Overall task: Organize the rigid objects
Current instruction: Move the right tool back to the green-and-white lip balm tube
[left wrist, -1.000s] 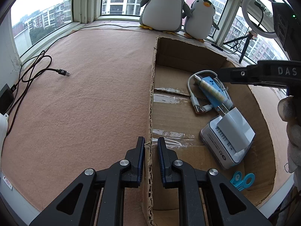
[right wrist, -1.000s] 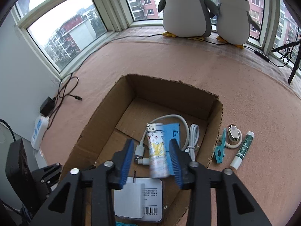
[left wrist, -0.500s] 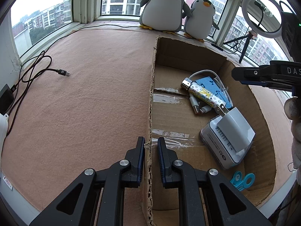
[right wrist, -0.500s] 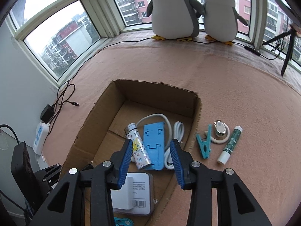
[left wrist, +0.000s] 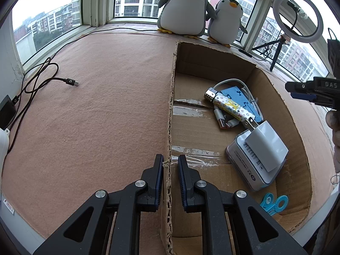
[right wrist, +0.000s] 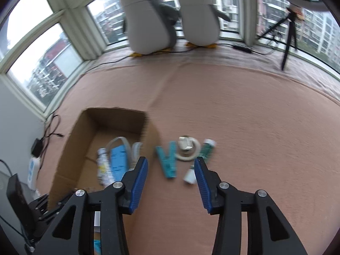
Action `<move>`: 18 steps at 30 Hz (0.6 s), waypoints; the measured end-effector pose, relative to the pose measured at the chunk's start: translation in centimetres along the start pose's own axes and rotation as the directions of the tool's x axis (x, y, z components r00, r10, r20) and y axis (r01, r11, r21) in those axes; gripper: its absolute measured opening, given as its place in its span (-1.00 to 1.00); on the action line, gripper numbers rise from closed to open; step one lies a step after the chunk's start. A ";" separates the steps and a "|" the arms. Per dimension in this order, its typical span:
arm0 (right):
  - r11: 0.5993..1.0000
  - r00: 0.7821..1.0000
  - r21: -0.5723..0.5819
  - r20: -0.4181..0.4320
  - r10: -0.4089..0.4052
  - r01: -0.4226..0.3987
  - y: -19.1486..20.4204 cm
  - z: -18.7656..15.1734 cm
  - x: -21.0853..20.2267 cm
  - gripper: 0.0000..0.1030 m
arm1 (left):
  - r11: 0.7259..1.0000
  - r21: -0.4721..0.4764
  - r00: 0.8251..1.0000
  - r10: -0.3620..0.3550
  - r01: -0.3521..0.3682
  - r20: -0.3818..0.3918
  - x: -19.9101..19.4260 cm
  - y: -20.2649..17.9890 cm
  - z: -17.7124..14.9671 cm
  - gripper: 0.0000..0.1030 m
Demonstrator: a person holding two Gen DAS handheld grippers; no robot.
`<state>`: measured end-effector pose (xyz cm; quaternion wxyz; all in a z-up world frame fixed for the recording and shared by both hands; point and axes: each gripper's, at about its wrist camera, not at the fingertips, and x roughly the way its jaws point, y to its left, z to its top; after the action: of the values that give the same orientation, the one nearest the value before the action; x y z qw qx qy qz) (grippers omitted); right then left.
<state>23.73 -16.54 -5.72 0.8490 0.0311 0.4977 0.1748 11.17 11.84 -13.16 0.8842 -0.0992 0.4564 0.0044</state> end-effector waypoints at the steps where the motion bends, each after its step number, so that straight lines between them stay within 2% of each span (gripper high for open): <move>1: 1.000 1.000 0.013 -0.005 -0.012 0.012 -0.7 0.0 0.2 -0.19 | 1.000 0.001 1.000 0.001 -0.001 0.000 0.0 0.0 0.0 -0.72; 9: 0.997 0.997 0.056 -0.055 -0.056 0.059 -2.9 -0.3 2.2 -0.19 | 1.000 0.003 1.000 0.003 -0.003 -0.001 0.0 -0.1 0.0 -0.71; 18: 0.993 0.991 0.070 -0.095 -0.091 0.098 -3.1 0.2 4.5 -0.19 | 1.000 0.002 1.000 0.002 -0.002 0.000 0.0 -0.1 0.0 -0.71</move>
<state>26.72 -17.98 -10.13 0.8310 0.0312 0.5430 0.1166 11.21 11.76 -13.15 0.8843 -0.0979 0.4566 0.0049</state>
